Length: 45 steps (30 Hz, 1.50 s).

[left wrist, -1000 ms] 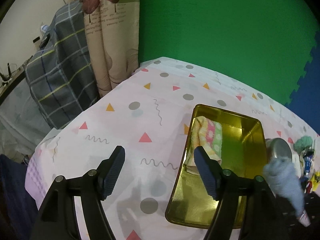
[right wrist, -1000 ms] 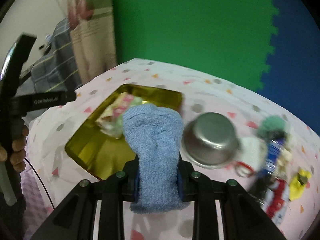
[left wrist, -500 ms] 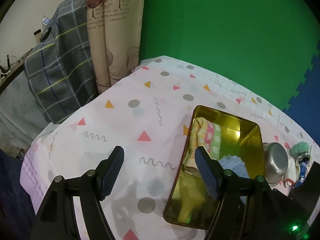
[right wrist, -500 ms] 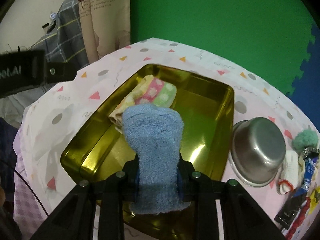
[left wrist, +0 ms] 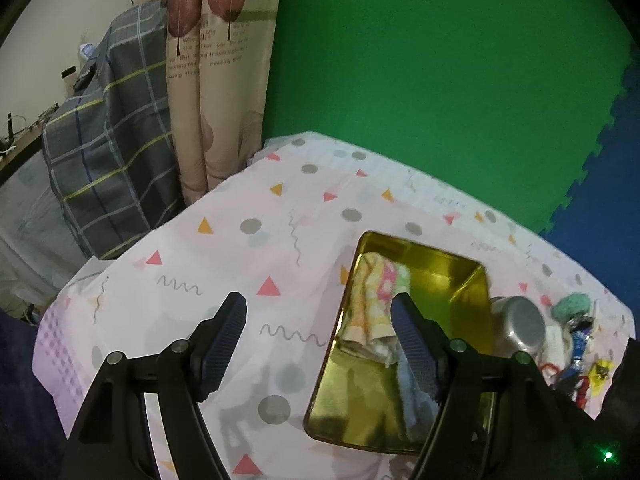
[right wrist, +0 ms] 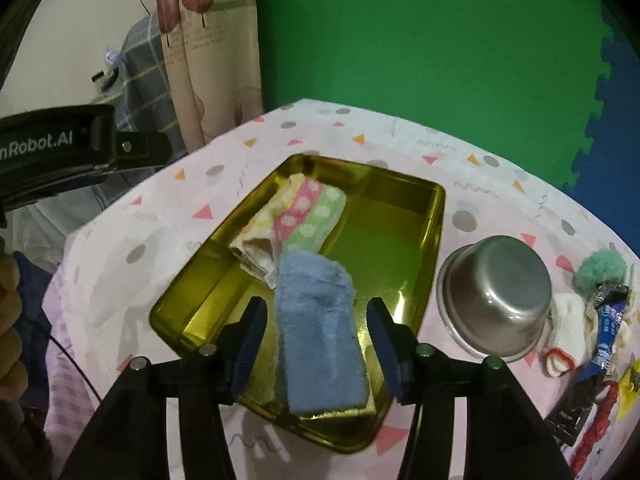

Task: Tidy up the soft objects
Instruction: 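Carry the blue sock into the gold tin tray and open the right gripper, then grasp the yellow plush toy with the right gripper while the left gripper grasps the blue pouch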

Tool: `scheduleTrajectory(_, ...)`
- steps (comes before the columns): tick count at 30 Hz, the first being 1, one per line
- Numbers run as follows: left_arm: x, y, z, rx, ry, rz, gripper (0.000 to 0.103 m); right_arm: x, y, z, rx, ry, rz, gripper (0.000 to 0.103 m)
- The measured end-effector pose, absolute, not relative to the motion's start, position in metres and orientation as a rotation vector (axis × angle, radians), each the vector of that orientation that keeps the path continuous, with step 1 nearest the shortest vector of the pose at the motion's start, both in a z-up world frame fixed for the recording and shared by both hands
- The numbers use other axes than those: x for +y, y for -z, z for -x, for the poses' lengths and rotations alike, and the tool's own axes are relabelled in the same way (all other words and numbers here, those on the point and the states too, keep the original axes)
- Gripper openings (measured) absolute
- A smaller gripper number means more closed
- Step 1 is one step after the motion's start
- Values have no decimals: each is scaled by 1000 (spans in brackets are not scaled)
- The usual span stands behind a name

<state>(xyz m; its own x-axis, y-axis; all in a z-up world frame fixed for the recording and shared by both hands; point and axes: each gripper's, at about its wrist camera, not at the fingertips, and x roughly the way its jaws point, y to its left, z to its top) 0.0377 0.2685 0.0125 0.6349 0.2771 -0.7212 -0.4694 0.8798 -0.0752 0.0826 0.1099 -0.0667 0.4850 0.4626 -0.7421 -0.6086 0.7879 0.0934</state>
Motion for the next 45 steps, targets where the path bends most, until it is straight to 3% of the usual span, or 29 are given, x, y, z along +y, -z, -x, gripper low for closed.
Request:
scheduleTrajectory(7,242,-18,-40,772,-374,217,74,58,46,-81,792,-571,117,53)
scheduleTrajectory(16,193,0,-53,834,-282,137,74,-82,34,-97,771,-294,55,53)
scheduleTrajectory(27,135,26,-61,885,-150,10,75,-232,82,-127,865,11,-33,53)
scheduleTrajectory(45,56,54,-103,956,24,-86,75,-256,137,-173,896,4,-180,53)
